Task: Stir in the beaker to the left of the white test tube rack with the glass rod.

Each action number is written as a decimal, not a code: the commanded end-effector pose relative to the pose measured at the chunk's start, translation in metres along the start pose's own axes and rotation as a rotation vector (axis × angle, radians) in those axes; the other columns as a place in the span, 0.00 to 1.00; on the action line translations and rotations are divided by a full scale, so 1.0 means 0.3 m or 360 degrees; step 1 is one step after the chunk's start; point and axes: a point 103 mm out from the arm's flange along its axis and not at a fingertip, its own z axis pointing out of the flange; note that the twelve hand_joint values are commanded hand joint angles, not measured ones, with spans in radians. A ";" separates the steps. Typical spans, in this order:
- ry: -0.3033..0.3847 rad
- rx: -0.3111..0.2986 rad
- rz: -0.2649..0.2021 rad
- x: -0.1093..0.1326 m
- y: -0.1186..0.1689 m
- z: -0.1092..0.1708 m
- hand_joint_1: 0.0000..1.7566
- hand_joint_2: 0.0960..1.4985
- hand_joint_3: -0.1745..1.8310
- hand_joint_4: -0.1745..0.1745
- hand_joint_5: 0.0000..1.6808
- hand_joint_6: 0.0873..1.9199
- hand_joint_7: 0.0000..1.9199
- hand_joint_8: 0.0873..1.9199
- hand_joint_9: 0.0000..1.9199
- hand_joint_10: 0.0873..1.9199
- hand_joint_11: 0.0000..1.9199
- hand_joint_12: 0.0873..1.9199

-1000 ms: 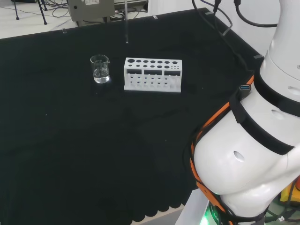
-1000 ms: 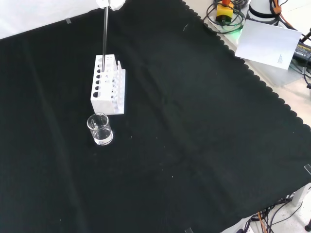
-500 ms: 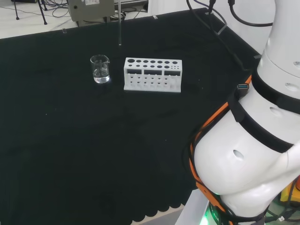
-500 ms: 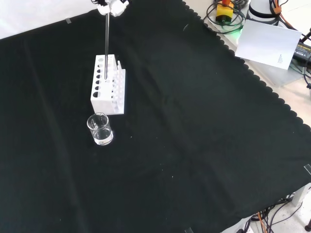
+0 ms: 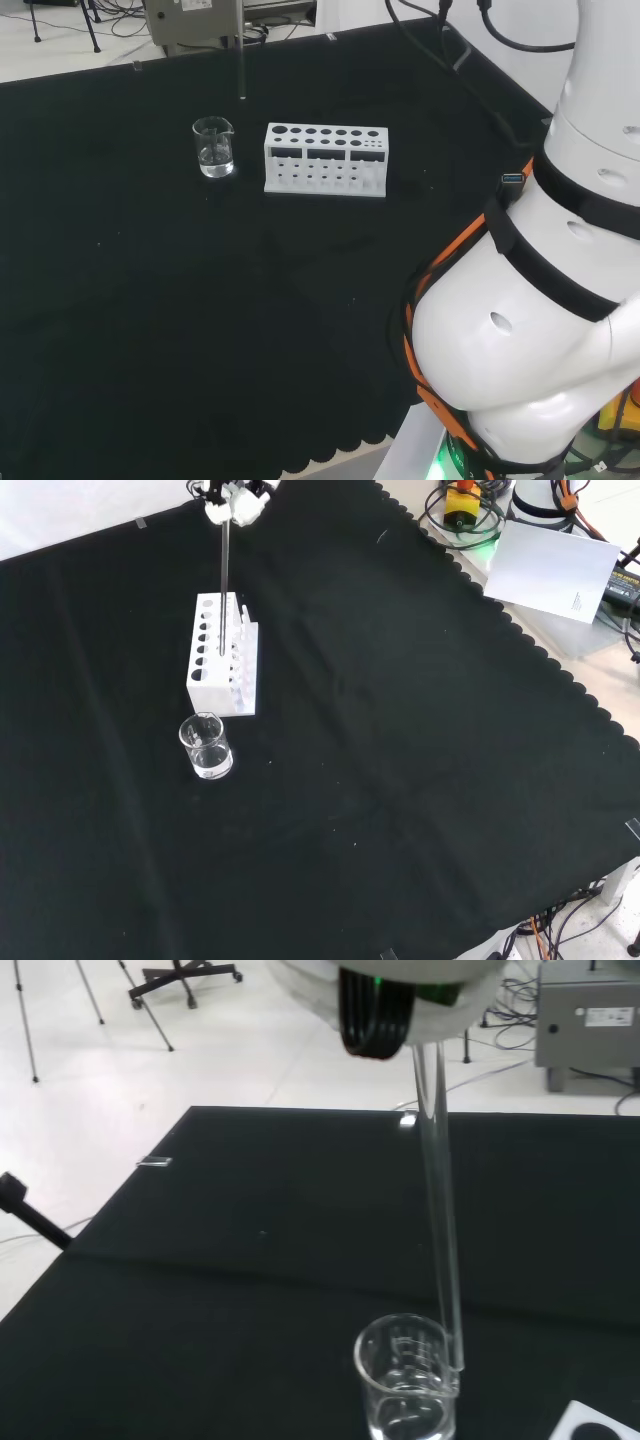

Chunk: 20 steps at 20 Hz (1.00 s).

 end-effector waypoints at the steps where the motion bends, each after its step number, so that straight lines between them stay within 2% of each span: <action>1: 0.0016 0.0019 -0.0067 0.020 0.055 0.019 0.75 0.49 0.33 0.00 0.74 0.15 0.64 0.48 0.95 0.18 0.88 0.28; 15: 0.0060 0.0079 -0.0131 0.015 0.159 0.097 0.75 0.49 0.33 0.00 0.74 0.14 0.64 0.48 0.95 0.18 0.88 0.28; 20: 0.0065 0.0091 -0.0125 -0.014 0.187 0.129 0.75 0.49 0.33 0.00 0.74 0.14 0.64 0.48 0.95 0.18 0.88 0.28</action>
